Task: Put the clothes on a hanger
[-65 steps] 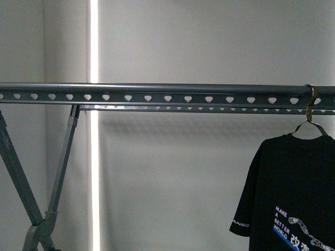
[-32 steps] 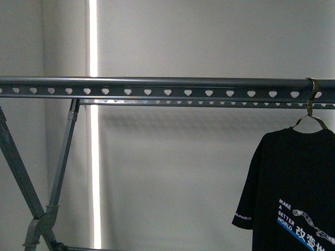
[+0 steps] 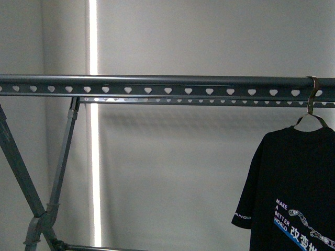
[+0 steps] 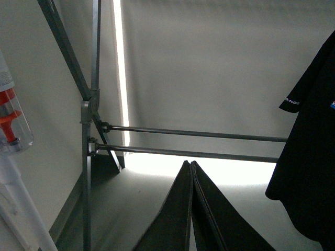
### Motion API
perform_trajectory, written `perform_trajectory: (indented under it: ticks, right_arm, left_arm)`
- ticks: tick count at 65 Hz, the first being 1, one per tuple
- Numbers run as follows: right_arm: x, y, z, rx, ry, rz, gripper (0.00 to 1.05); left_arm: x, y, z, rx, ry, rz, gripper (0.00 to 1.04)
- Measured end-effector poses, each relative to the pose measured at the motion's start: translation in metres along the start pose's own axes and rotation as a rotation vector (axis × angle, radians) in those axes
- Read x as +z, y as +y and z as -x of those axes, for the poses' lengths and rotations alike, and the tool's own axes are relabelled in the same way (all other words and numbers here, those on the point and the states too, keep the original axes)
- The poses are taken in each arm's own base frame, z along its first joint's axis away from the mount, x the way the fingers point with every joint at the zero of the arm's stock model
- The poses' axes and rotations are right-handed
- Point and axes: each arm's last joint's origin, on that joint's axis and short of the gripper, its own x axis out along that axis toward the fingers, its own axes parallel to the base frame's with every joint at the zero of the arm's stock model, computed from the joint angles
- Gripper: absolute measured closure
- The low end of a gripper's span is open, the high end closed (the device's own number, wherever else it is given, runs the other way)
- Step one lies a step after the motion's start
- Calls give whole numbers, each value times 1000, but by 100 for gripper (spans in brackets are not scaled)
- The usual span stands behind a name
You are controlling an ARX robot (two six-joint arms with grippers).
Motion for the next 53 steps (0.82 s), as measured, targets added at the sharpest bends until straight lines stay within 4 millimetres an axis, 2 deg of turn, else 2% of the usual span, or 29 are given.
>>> perform_trajectory:
  ticks: [23,24,30,34,43,48,49,53]
  right_arm:
    - [0,0,0,0,-1,0,102]
    - [0,0,0,0,-2,1,99]
    - [0,0,0,0,-2,1,77]
    - [0,0,0,0,-2,1,64]
    - [0,0,0,0,-2,1,28]
    - [0,0,0,0,-1,1,15]
    - [0,0,0,0,-1,1,10]
    - [0,0,0,0,-1,0,6]
  left_arm:
    - [0,0,0,0,0,0,101]
    - [0,0,0,0,0,0,101]
    - [0,0,0,0,-1,3,78]
    - [0,0,0,0,0,3,67]
    - [0,0,0,0,0,3,30]
    - [0,0,0,0,0,3,15]
    - [0,0,0,0,0,3,12]
    - [0,0,0,0,0,3,5]
